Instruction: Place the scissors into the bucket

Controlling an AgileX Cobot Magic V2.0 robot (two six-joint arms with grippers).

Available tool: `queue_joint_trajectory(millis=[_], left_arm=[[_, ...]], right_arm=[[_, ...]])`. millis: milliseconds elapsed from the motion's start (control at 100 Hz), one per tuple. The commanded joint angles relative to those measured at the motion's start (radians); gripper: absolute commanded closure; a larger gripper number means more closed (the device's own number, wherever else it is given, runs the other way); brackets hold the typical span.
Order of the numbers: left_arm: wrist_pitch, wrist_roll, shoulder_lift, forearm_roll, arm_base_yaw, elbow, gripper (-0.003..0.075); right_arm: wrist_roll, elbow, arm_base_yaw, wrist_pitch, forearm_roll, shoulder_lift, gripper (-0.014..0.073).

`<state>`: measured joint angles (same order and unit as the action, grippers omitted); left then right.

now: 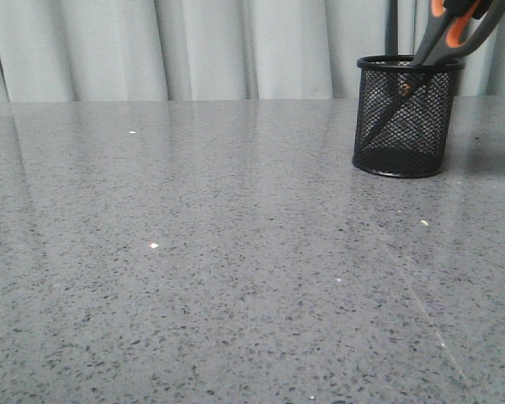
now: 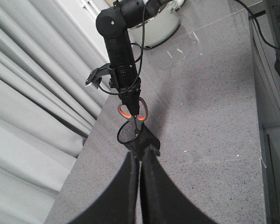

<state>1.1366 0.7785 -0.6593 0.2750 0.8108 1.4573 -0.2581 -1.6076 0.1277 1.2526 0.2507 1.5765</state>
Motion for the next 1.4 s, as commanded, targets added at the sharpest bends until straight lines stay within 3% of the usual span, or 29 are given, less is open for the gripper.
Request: queue_joint_trajectory(millis=[0, 240, 340, 490, 600, 800, 940, 1080, 1390], left_arm=[[-0.068, -0.012, -0.012, 0.025, 0.003, 0.017, 0.0740], [-0.085, -0.018, -0.012, 0.025, 0.003, 0.017, 0.0740], [-0.123, -0.093, -0.012, 0.022, 0.003, 0.017, 0.0740], [-0.178, -0.172, -0.012, -0.042, 0.003, 0.017, 0.0740], [-0.190, -0.229, -0.012, -0.140, 0.003, 0.017, 0.0740], [-0.182, -0.576, 0.046, -0.478, 0.003, -0.049, 0.0740], [-0.201, -0.638, 0.177, -0.548, 0.003, -0.221, 0.0740], [-0.299, -0.698, 0.343, -0.537, 0.003, -0.433, 0.0740], [-0.542, -0.700, 0.599, -0.541, 0.003, -0.830, 0.0740]], right_arm=[[0.001, -0.019, 0.001, 0.034, 0.003, -0.020, 0.0573], [0.001, -0.054, 0.001, 0.017, -0.002, -0.020, 0.0198], [0.001, -0.107, 0.001, -0.005, -0.005, -0.020, 0.0154], [-0.003, -0.214, 0.001, -0.007, -0.007, -0.023, 0.0157], [-0.003, -0.274, 0.001, -0.007, -0.005, -0.052, 0.0202], [-0.001, -0.269, 0.001, -0.023, 0.039, -0.194, 0.0526], [-0.013, -0.177, 0.001, -0.040, 0.057, -0.349, 0.0633], [-0.031, 0.043, 0.001, -0.138, 0.073, -0.565, 0.0639], [-0.048, 0.781, 0.001, -0.548, 0.091, -1.189, 0.0640]])
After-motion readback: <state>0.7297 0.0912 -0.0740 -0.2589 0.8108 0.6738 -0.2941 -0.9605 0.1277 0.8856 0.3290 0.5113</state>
